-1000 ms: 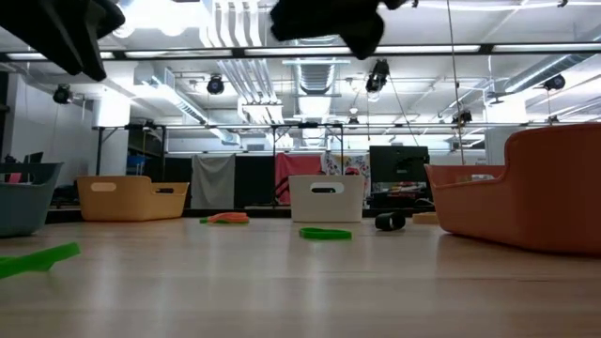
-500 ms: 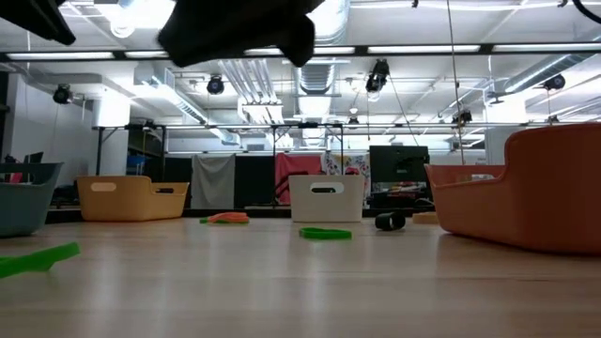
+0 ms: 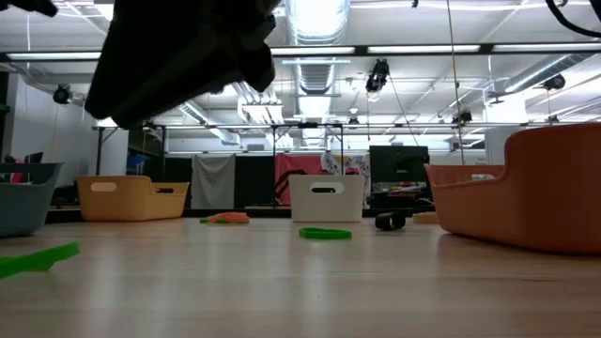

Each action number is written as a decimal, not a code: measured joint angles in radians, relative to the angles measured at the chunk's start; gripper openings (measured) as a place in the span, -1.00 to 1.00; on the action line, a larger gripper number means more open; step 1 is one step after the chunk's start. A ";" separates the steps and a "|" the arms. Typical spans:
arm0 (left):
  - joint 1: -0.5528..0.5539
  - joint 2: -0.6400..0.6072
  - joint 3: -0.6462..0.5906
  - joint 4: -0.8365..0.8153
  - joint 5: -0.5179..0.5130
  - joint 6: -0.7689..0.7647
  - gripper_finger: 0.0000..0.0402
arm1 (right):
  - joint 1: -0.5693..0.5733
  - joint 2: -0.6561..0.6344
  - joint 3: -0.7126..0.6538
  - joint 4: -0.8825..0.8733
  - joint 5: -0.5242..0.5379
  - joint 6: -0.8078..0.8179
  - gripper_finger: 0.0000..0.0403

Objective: Sort rubber bands into baskets
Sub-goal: Put the green rubber band into the white bin

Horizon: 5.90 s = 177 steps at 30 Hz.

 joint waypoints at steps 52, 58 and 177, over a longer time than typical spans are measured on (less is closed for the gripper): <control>-0.017 -0.089 -0.168 0.148 -0.395 0.002 -0.62 | -0.046 0.031 -0.269 0.372 -0.139 0.007 -0.08; -0.016 -0.079 -0.168 0.148 -0.395 0.001 -0.62 | -0.046 0.031 -0.274 0.385 -0.139 0.013 -0.08; -0.015 -0.065 -0.220 0.143 -0.485 0.070 -0.62 | -1.006 -0.519 -0.647 0.290 -0.136 -0.437 -0.96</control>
